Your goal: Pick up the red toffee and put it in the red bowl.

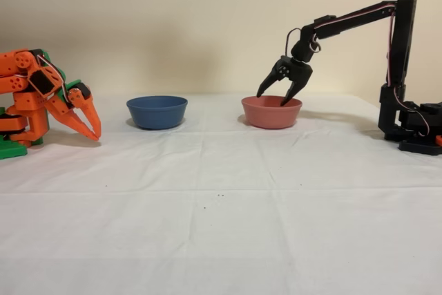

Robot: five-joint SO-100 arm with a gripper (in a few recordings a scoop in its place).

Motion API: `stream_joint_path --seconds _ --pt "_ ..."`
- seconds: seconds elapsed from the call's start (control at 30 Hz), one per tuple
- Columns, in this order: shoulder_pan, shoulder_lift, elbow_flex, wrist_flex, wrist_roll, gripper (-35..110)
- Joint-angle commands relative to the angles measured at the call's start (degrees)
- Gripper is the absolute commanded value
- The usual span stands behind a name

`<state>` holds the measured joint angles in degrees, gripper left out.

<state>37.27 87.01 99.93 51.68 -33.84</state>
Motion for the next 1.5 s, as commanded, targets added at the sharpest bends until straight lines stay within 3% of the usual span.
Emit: stream_joint_path --seconds 0.0,0.33,0.6,0.83,0.97,1.07,1.17,1.47 --pt "0.5 0.8 -3.9 1.1 -1.7 32" --pt "0.7 0.0 -8.6 4.1 -1.6 30" --pt "1.3 9.2 -6.3 9.0 -5.2 9" --pt "0.1 19.5 -4.8 14.2 -6.9 2" --pt "-1.7 23.1 -5.0 17.8 -4.9 1" --pt "-3.9 26.9 -4.8 19.0 2.1 1" --pt "-6.9 32.5 -0.4 14.8 10.2 1" --pt "-21.7 52.0 16.3 0.0 19.0 1"
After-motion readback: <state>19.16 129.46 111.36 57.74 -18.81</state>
